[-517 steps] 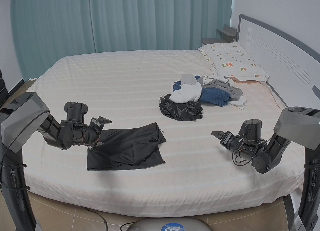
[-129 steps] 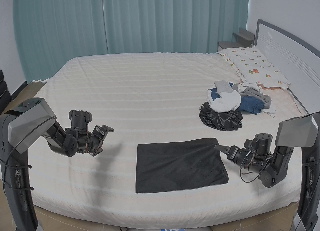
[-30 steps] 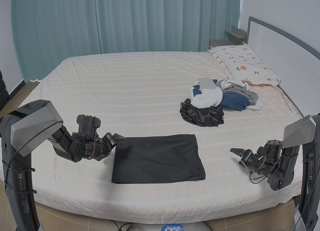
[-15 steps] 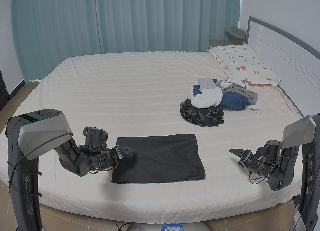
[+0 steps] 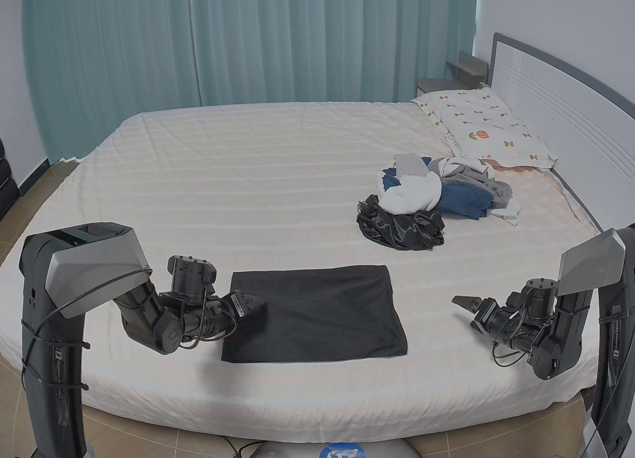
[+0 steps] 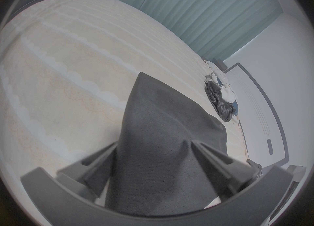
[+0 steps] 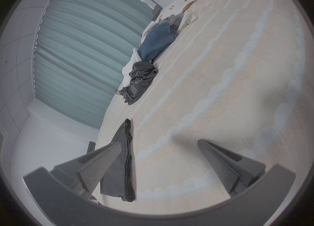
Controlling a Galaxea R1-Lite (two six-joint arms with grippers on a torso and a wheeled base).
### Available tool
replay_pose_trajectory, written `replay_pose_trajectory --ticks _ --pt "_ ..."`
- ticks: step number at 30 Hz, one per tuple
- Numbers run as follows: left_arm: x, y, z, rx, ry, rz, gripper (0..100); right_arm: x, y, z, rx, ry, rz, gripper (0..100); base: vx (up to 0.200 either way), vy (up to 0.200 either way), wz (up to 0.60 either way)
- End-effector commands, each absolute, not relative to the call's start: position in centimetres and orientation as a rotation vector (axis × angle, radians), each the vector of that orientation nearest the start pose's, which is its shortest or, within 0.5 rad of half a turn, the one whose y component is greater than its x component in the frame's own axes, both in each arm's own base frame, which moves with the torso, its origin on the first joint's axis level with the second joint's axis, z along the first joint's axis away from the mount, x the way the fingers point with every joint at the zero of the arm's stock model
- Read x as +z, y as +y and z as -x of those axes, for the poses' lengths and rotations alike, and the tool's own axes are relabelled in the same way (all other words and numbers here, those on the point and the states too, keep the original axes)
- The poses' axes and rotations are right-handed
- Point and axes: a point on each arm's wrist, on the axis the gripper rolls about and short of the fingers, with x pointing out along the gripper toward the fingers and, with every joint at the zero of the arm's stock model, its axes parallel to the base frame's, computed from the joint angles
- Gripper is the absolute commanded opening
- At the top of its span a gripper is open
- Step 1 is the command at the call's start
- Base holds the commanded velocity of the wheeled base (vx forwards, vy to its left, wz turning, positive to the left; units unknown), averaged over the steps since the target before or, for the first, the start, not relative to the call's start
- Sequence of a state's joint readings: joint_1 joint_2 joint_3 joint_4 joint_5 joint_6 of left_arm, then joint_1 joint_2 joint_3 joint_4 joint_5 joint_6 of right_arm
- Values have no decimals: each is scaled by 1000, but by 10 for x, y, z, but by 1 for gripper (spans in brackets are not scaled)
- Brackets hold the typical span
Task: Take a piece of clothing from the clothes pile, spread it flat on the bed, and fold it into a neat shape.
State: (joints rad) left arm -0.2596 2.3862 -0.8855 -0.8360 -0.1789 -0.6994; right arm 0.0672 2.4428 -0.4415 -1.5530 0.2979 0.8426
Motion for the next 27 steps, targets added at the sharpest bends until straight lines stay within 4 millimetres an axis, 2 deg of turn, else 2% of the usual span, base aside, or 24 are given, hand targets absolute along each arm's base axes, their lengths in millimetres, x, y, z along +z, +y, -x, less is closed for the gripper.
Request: replay_pose_trajectory --ticks 1,23,27 --pt "-27 -102 -372 -162 790 645 0 -40 28 -316 154 563 -869 100 0 0 0" --pt "-13 -99 -367 -112 788 778 0 -39 26 -314 148 564 -872 100 0 0 0" --pt "-13 -98 -364 -110 795 779 0 -39 26 -314 148 564 -872 100 0 200 0"
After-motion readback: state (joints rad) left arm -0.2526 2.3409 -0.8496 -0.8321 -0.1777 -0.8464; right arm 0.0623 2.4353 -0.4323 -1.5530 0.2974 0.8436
